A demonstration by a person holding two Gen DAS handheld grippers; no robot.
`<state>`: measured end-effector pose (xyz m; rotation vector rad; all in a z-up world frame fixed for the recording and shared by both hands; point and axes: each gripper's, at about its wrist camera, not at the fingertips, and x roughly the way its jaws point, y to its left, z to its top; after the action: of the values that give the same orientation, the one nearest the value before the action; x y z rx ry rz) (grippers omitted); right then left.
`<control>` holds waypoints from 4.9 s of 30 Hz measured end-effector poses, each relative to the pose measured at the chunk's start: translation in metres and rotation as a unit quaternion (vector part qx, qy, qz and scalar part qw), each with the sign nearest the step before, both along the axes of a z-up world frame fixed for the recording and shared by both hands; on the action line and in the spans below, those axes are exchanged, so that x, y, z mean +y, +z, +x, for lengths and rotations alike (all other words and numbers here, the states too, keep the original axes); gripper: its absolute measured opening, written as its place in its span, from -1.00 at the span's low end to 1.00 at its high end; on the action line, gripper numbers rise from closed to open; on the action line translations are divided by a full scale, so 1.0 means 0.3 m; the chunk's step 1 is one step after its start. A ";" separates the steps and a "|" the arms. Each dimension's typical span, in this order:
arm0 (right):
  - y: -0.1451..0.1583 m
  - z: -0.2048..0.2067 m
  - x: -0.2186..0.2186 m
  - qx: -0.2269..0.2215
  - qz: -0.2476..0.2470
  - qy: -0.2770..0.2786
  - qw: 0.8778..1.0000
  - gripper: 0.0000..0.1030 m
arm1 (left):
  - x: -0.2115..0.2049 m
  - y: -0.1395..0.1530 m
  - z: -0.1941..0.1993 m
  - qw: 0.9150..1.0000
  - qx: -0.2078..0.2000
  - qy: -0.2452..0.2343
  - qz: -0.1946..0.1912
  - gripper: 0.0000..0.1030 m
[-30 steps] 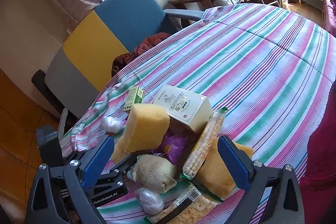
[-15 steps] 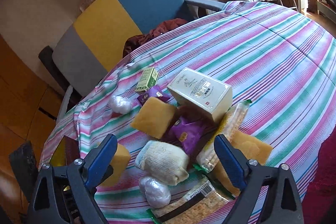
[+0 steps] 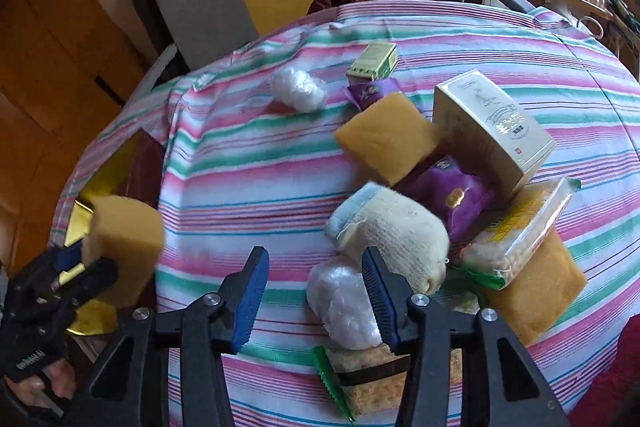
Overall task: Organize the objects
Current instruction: 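Carry the yellow sponge with the left gripper while the right gripper grasps the white wrapped ball, then open the left gripper to drop the sponge into the gold tray, then carry the white wrapped ball to the tray and release it beside the sponge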
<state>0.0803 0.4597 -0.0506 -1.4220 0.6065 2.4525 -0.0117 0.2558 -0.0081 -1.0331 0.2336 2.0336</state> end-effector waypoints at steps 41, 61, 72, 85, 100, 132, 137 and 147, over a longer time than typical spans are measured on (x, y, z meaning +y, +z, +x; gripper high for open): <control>-0.079 -0.066 -0.171 -0.064 0.105 0.094 0.988 -0.32 | -0.658 -0.192 -0.633 0.924 -0.029 0.373 -0.080 0.35; -0.107 -0.070 -0.188 -0.085 0.118 0.105 0.984 -0.32 | -0.674 -0.059 -0.292 0.939 0.064 0.330 -0.078 0.54; -0.108 -0.073 -0.188 -0.086 0.119 0.105 0.984 -0.32 | -0.666 -0.068 -0.167 0.946 0.054 0.314 -0.066 0.55; -0.113 -0.070 -0.180 -0.089 0.123 0.103 0.983 -0.32 | -0.672 -0.044 -0.118 0.949 0.059 0.304 -0.054 0.55; 0.158 -0.163 -0.454 0.020 0.068 0.172 0.982 -0.32 | -0.790 -0.036 -0.121 0.945 0.039 0.325 -0.022 0.55; -0.017 -0.594 -1.039 -0.004 -0.108 0.261 0.959 0.49 | -1.137 -0.128 -0.142 0.901 -0.006 0.433 -0.011 0.56; 0.021 -0.524 -1.031 0.019 -0.060 0.271 0.961 0.49 | -1.104 -0.103 -0.129 0.906 0.010 0.422 -0.015 0.56; 0.084 -0.427 -0.995 0.053 0.002 0.259 0.964 0.49 | -1.020 -0.059 -0.093 0.918 0.037 0.393 -0.025 0.56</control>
<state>-0.0477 0.1611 -0.0254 -1.6204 0.2673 2.9365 -0.0395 -0.0502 -0.0258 -1.2031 -0.1244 2.7977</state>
